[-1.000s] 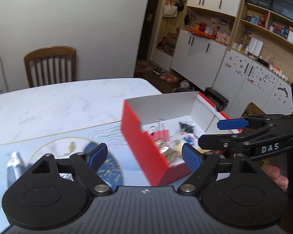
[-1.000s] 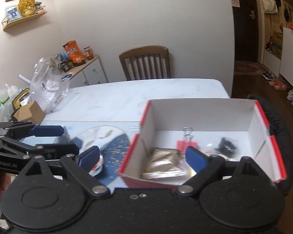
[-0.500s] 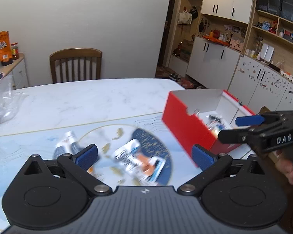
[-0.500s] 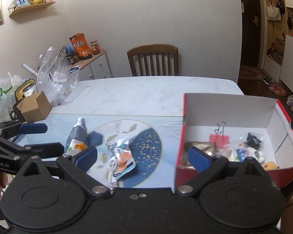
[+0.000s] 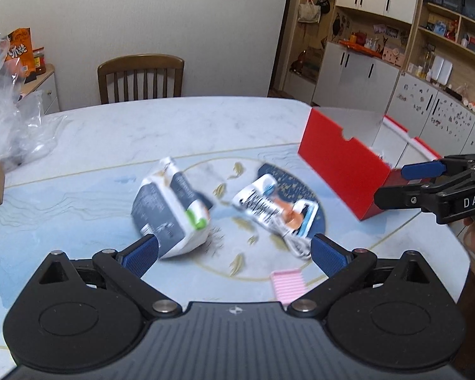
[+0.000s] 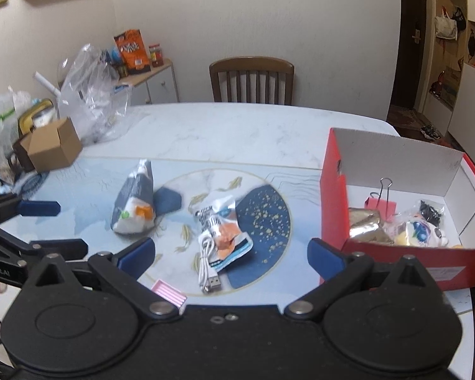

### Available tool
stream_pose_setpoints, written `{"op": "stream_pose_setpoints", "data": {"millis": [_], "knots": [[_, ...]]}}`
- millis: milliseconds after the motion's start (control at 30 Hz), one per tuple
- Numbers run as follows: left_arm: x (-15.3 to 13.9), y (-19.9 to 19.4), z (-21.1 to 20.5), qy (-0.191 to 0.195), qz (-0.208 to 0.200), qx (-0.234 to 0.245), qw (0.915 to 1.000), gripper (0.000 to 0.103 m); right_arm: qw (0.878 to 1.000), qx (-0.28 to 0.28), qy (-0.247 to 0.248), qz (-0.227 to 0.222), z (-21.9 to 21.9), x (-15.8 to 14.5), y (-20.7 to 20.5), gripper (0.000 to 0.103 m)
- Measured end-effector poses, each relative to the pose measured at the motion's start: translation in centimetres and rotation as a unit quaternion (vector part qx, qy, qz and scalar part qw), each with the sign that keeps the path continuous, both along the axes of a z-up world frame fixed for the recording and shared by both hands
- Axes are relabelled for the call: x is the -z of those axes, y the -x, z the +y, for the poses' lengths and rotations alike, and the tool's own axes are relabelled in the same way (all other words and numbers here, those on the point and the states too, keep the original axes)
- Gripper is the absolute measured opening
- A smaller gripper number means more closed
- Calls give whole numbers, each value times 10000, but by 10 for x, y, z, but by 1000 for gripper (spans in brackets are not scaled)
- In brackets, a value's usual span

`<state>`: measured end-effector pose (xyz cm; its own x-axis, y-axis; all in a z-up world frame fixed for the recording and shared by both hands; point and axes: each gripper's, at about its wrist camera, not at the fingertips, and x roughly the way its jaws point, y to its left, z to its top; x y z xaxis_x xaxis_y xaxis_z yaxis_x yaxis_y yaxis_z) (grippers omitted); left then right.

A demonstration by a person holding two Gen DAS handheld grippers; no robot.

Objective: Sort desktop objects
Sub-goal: 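Move both tools back from the box to the remaining table items, then grasp the grey-and-white snack bag with the left tool while the right tool grasps the pink tray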

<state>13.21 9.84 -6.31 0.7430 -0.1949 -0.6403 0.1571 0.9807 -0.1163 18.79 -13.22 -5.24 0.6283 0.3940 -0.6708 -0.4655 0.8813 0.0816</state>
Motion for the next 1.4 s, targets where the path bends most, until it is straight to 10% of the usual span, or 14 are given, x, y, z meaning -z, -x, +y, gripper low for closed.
{"op": "stream_pose_setpoints", "data": {"millis": [1400], "knots": [[47, -88, 3, -914, 157, -197, 9955, 92, 9950, -479, 694, 534, 99, 104, 18, 79]]}}
